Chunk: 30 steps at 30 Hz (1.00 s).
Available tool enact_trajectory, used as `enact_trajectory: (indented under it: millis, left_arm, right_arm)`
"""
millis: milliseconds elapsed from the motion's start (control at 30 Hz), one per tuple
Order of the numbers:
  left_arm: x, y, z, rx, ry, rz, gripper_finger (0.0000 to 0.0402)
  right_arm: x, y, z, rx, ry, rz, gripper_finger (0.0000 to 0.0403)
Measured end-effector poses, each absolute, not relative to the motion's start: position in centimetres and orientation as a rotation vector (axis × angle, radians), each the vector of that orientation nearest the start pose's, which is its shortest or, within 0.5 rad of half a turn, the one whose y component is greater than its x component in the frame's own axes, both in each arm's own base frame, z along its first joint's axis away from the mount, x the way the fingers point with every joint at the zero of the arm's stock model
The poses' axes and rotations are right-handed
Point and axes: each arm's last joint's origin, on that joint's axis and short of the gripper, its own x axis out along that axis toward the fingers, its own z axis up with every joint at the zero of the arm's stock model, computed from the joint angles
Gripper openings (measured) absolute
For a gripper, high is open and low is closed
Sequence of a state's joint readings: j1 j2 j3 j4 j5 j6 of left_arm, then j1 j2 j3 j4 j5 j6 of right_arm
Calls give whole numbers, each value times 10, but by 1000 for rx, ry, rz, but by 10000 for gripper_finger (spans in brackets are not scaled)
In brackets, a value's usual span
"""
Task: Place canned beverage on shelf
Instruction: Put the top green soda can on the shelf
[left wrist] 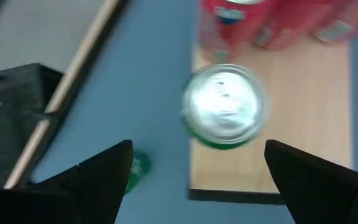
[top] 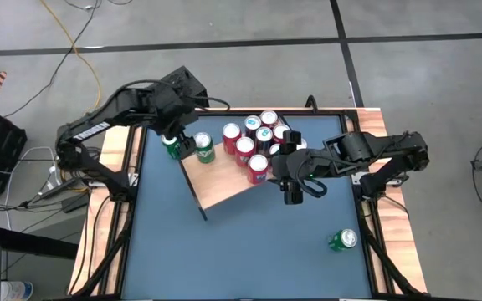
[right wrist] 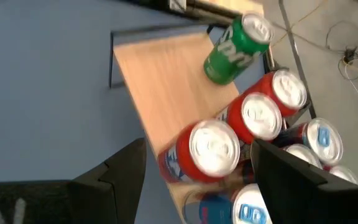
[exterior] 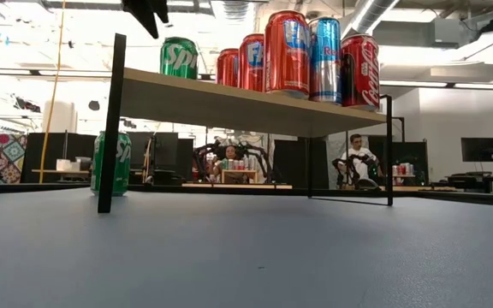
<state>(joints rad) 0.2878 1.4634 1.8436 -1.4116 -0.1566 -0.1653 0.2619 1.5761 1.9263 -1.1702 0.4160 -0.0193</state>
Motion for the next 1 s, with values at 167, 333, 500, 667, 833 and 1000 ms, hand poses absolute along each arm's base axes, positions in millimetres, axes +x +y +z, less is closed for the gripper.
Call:
enact_trajectory:
  millis: [167,333,500,667,833,1000]
  left_arm:
    - [219,73,438,-193,974,638,350]
    - [207,68,445,-234,927,659,350]
    - [195,61,450,-246,916,653,350]
    - [185,53,454,-250,899,642,350]
    - [175,47,459,-251,876,630,350]
    - [169,45,461,-244,863,633,350]
  right_arm:
    - [297,68,446,-317,675,-113,273]
    - [330,70,441,-420,568,-73,273]
    - [374,57,427,-507,478,-87,273]
    - [415,21,402,-491,443,-116,274]
    - [430,-20,397,-402,372,-132,276]
    - [429,-46,400,-335,339,-168,276]
